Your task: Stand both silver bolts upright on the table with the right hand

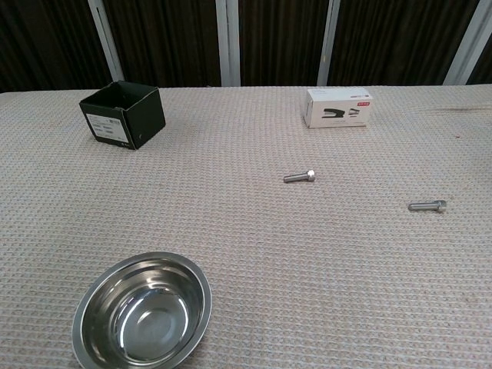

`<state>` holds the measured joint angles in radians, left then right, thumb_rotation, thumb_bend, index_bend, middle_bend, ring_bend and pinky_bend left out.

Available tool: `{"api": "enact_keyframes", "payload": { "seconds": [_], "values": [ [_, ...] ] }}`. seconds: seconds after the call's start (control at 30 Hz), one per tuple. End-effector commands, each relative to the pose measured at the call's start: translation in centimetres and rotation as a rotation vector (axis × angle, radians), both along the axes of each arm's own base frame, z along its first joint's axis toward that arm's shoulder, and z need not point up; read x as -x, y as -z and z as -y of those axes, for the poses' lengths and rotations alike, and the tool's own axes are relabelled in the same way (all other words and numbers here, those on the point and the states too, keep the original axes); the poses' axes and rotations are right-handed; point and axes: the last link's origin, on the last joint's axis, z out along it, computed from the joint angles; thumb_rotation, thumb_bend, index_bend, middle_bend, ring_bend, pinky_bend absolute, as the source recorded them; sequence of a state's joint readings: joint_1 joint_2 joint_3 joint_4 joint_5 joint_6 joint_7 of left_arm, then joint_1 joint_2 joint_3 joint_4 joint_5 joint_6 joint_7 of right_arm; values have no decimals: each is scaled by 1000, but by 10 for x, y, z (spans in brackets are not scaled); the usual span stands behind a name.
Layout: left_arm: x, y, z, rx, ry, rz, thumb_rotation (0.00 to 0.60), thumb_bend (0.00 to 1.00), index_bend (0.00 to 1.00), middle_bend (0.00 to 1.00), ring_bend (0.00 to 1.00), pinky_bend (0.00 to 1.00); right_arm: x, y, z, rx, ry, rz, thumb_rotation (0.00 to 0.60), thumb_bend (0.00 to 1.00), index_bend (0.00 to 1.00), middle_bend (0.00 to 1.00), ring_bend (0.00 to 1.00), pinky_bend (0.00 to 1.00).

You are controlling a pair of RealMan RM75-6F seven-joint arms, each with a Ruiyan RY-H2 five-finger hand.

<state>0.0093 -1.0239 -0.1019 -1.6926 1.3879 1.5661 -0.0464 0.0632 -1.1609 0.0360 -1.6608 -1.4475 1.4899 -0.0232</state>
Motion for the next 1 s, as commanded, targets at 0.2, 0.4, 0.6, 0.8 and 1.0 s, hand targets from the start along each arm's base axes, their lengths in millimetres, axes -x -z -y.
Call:
{"api": "enact_keyframes", "payload": {
  "seconds": [0.2,0.4,0.6,0.8,1.0],
  "values": [
    [-1,1,-1,6,1,-2,600,65,194,128,18,30,-22,21,28,-69,-32,34,600,181,262,1,0,0],
    [0,1,-2,8,-5,-3,600,65,195,128,18,30,-45,44,55,-124,-37,45,600,181,317,2,17,0],
    [1,1,-3,8,-11,-1,600,65,196,128,18,30,-64,74,84,-169,-27,46,600,180,330,3,21,0],
    [3,0,-5,5,-18,3,600,65,196,128,18,30,-80,104,104,-191,-4,31,600,181,359,3,26,0],
    [4,-2,-5,1,-20,8,600,65,198,129,18,30,-89,127,120,-195,18,13,600,183,399,6,30,0]
  ]
}}
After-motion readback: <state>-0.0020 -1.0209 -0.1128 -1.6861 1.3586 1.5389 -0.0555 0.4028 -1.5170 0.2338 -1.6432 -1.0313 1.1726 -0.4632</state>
